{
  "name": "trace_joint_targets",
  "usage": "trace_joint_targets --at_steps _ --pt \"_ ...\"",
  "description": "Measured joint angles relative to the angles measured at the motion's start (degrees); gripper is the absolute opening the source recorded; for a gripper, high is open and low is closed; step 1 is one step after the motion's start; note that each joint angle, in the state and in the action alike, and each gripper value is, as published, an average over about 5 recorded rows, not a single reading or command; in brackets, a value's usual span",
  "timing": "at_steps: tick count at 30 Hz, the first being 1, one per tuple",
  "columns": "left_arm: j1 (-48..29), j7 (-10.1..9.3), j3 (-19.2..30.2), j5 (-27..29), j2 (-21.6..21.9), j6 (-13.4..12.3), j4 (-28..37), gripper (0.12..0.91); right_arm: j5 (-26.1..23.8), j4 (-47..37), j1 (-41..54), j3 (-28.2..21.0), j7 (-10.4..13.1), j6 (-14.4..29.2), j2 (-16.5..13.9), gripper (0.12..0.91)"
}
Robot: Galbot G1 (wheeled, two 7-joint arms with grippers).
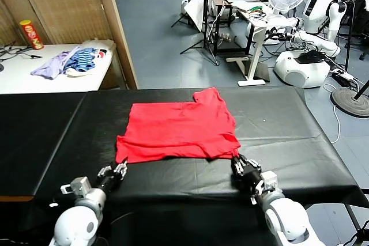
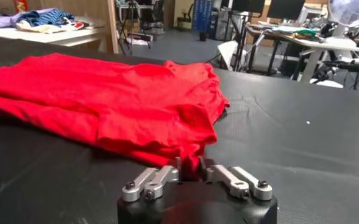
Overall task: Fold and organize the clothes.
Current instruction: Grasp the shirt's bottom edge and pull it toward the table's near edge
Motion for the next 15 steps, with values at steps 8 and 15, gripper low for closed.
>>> trace_joint_targets --at_steps 8,15 --pt "4.3 0.16 -1.2 10.7 3.0 -0.1 -4.2 0.126 0.1 4.0 -3.4 0.2 0.7 -2.6 -1.2 0.123" --pt "10.4 0.61 -2.9 12.0 5.1 1.3 -9.8 0.126 0.5 7.6 -8.1 0.3 1.3 -4.1 -0.5 0.244"
